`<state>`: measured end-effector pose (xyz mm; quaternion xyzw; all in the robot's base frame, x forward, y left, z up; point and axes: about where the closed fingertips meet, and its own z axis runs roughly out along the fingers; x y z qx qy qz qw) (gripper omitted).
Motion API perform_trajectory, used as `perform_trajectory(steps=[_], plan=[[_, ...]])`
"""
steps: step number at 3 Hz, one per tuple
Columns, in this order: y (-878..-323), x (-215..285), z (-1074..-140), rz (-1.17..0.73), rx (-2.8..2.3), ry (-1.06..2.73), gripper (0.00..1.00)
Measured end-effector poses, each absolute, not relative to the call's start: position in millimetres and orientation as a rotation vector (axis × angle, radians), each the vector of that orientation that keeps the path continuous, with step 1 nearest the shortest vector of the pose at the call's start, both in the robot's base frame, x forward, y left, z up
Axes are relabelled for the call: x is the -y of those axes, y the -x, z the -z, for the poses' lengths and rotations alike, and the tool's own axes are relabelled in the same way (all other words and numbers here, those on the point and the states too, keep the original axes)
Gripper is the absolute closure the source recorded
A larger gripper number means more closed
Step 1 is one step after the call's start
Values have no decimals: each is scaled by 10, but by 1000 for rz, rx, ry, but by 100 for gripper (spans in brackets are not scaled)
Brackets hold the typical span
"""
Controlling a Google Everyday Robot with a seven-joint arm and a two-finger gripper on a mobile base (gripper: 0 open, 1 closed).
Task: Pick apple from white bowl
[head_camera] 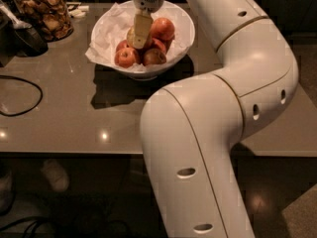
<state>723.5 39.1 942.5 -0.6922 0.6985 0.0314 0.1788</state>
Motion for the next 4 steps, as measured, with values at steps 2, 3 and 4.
perform_trajectory(steps=[2,3,4], plan=[[-7279,-451,-9274,-97,-1968,1996,34],[-7287,-493,-9372,-45,-1896,2027,52],[-7332,-525,-9353,-40,-1888,2015,76]])
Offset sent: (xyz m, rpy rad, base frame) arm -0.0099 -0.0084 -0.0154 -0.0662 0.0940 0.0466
